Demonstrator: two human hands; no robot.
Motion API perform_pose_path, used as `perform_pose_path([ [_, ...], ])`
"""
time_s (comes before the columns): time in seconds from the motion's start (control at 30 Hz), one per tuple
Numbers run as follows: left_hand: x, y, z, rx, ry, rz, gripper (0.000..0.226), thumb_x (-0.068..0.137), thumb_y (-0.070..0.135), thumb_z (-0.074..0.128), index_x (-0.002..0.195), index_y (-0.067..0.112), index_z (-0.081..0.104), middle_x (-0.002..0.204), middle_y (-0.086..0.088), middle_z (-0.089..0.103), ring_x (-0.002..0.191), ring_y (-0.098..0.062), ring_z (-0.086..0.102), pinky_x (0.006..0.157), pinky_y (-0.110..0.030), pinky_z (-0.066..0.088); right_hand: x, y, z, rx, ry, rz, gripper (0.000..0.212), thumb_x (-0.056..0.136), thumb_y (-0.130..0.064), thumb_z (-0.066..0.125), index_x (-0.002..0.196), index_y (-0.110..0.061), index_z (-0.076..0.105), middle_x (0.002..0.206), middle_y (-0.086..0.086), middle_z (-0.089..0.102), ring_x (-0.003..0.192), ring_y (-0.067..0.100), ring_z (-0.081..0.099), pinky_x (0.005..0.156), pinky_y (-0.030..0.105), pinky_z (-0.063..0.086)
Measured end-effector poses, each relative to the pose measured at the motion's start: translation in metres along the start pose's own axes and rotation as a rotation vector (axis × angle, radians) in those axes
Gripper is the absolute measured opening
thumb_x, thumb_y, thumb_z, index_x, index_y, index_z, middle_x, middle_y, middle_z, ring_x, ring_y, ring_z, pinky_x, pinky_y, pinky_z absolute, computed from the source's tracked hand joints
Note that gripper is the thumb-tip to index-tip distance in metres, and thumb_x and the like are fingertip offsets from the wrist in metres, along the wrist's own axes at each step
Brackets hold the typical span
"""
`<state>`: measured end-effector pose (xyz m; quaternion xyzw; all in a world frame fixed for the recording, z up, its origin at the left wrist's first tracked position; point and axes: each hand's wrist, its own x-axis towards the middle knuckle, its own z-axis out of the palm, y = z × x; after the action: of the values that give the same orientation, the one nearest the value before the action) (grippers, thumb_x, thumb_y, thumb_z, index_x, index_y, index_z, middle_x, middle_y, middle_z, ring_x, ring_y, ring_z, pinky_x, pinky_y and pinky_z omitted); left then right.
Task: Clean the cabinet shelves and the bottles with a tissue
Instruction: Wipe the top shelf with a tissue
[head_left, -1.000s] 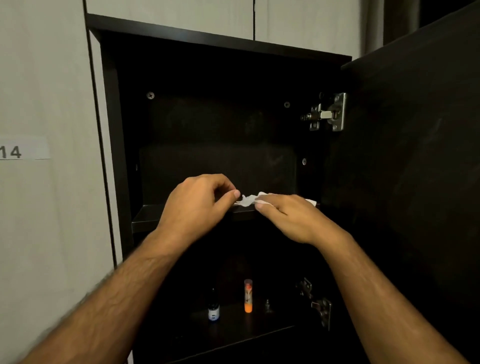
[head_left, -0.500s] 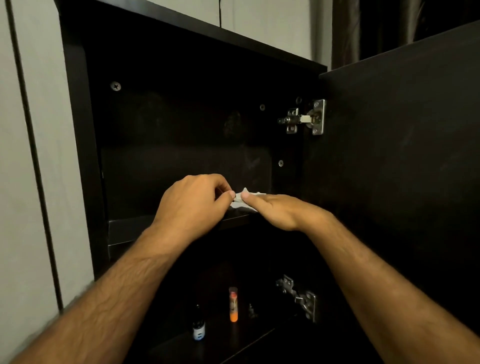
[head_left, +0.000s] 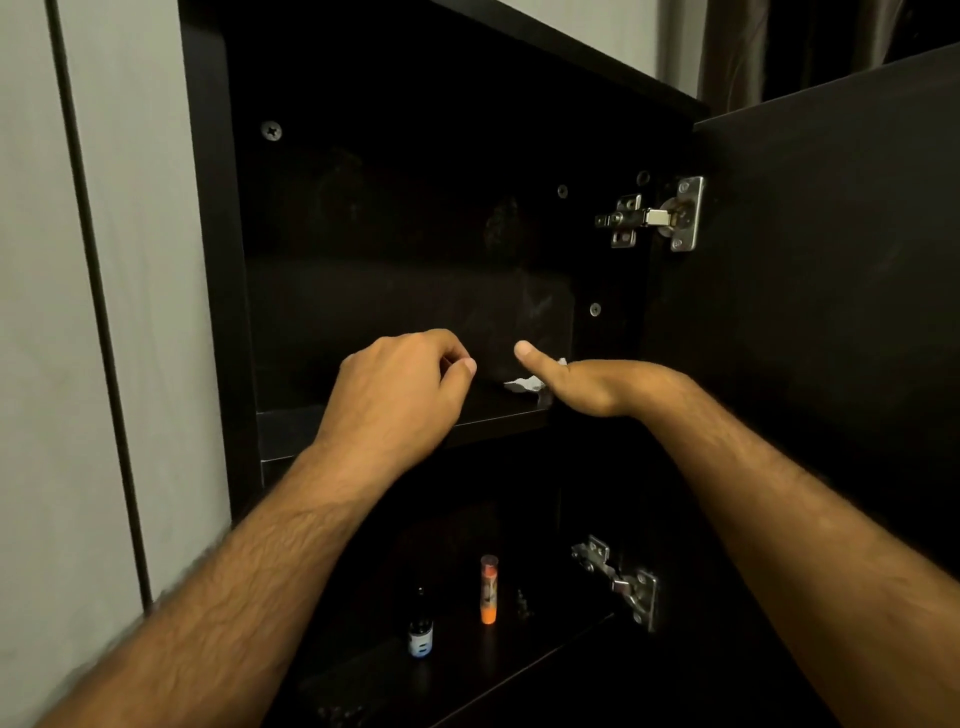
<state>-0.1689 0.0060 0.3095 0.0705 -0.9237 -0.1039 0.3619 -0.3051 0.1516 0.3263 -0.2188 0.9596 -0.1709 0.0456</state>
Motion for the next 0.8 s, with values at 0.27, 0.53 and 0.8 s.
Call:
perform_pose_path([
  [0.27, -0.001, 0.0, 0.002, -0.017, 0.037, -0.022, 0.026, 0.1, 0.04, 0.042, 0.115, 0.03, 0.061, 0.082, 0.016, 0.056, 0.082, -0.004, 0.052, 0.092, -0.041, 0.048, -0.006, -0.003, 0.007, 0.069, 0.007, -0.084, 0.087, 0.087, -0.076, 0.002, 0.152, -0.025, 0.029, 0.158, 0.003, 0.029, 0.147, 0.023, 0.02, 0.118, 0.044, 0.009],
  [0.53, -0.001, -0.001, 0.002, -0.025, 0.031, -0.012, 0.026, 0.1, 0.04, 0.042, 0.116, 0.03, 0.06, 0.076, 0.016, 0.055, 0.078, -0.003, 0.054, 0.094, -0.044, 0.048, -0.024, 0.02, 0.001, 0.09, -0.052, -0.133, 0.086, 0.082, -0.078, 0.003, 0.154, -0.033, 0.019, 0.161, -0.006, 0.018, 0.149, 0.019, 0.015, 0.119, 0.044, 0.006],
  [0.8, -0.001, 0.001, 0.001, -0.029, 0.036, -0.03, 0.024, 0.1, 0.039, 0.043, 0.114, 0.03, 0.06, 0.076, 0.016, 0.054, 0.072, 0.0, 0.051, 0.091, -0.041, 0.048, -0.025, 0.007, 0.016, 0.097, -0.024, -0.314, 0.085, 0.079, -0.084, 0.002, 0.15, -0.043, 0.025, 0.159, -0.013, 0.022, 0.147, 0.012, 0.02, 0.119, 0.042, 0.009],
])
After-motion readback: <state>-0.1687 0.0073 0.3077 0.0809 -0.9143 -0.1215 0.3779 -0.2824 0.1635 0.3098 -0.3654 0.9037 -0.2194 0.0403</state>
